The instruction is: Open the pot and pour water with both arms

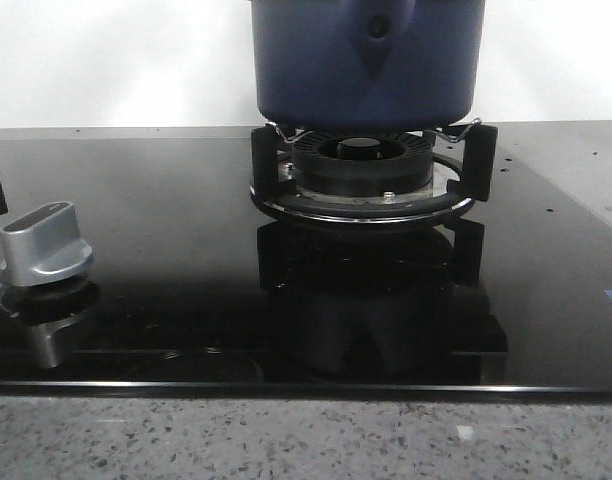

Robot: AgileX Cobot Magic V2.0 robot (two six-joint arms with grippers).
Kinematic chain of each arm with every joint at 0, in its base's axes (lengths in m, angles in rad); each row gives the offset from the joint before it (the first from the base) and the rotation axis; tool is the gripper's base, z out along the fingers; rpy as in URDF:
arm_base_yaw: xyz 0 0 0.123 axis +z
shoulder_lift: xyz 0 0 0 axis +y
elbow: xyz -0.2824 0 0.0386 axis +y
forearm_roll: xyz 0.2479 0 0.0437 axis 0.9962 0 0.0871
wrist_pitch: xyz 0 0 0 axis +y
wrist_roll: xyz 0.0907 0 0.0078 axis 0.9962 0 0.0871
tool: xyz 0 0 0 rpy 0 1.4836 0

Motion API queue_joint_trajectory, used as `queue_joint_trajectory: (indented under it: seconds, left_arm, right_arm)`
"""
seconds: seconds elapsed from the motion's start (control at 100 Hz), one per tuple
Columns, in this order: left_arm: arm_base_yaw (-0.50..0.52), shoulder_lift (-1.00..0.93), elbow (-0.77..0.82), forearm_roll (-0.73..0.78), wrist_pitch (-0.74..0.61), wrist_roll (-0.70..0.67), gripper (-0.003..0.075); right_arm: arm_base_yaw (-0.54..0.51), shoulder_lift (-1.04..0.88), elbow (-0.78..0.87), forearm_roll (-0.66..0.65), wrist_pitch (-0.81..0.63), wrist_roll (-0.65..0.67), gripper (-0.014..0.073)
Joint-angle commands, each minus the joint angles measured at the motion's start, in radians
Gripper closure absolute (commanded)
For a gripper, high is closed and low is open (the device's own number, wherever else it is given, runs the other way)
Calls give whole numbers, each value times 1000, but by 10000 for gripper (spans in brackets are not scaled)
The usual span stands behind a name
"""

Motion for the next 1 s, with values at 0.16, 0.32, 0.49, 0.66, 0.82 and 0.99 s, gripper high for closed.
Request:
queue_joint_trajectory:
  seconds: [0.16,0.32,0.49,0.66,0.82,0.99]
  left_arm:
    - [3,-53,-40,-81,10,-11,355]
    - [3,-53,-40,-81,10,-11,355]
    - [3,-53,-40,-81,10,-11,355]
    - [3,-53,-40,-83,10,-11,355]
    - [1,-53,-40,-114,17,-11,355]
    - [-16,-53,-40,-133,44,-11,355]
  right_arm:
    - [-2,-36,-29,19,-83,-4,641]
    - [-2,-36,-29,25,-83,-4,641]
    - [-2,-36,-31,25,-81,-4,641]
    - [-2,-36,-50,49,-50,-4,641]
    - [-4,-38,-91,113,44,-4,641]
    - [-4,-65,-172,130,361,-4,641]
